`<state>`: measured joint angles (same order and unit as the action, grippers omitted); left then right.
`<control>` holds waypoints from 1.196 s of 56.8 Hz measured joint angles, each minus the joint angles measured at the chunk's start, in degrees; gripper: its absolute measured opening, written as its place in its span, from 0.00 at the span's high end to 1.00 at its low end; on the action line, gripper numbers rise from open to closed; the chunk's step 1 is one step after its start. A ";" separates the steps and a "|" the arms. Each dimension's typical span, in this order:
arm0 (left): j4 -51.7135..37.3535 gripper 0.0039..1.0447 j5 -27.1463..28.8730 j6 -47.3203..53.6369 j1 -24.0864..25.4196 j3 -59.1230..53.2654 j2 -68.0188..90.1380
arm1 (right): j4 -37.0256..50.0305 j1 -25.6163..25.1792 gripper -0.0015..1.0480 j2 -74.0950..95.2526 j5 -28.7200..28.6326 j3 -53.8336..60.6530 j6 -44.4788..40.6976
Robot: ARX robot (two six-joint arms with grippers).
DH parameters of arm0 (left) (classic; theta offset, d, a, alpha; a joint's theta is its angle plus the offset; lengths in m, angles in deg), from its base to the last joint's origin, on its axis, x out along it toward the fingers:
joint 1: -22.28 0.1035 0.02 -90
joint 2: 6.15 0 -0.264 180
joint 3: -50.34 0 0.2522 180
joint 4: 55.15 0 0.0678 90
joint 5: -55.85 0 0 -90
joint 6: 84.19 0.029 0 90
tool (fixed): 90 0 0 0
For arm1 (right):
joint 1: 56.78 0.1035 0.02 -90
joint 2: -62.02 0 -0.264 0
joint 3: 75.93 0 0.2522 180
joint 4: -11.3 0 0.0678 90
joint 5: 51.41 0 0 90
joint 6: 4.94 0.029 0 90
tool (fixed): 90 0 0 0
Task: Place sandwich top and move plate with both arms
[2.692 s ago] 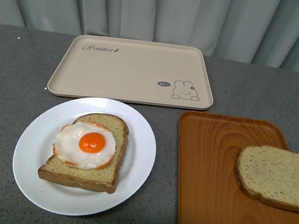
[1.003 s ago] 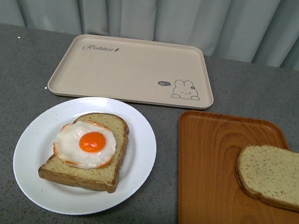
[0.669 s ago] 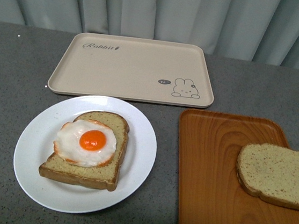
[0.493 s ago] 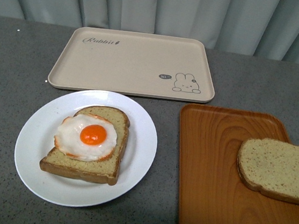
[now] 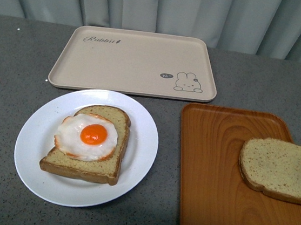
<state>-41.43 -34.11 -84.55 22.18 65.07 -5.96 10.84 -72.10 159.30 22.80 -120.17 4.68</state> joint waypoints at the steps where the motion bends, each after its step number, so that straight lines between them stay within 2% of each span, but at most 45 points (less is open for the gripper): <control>1: 0.00 0.06 -0.02 0.00 0.00 0.00 0.00 | 0.15 0.68 0.09 1.31 0.02 -0.26 0.48; 15: 0.00 0.06 0.00 0.00 0.00 0.00 0.00 | 3.61 4.17 0.09 9.20 0.72 -1.88 2.69; 50: 0.00 0.06 0.00 0.00 0.00 0.00 0.00 | 9.42 5.25 0.09 15.89 2.43 -3.82 2.86; 68: 0.00 0.06 0.00 0.00 0.00 0.00 0.00 | 9.75 5.42 0.50 15.89 1.75 -3.89 3.28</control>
<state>-41.43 -34.11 -84.55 22.18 65.07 -5.96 20.58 -66.67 175.19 24.55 -124.06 7.96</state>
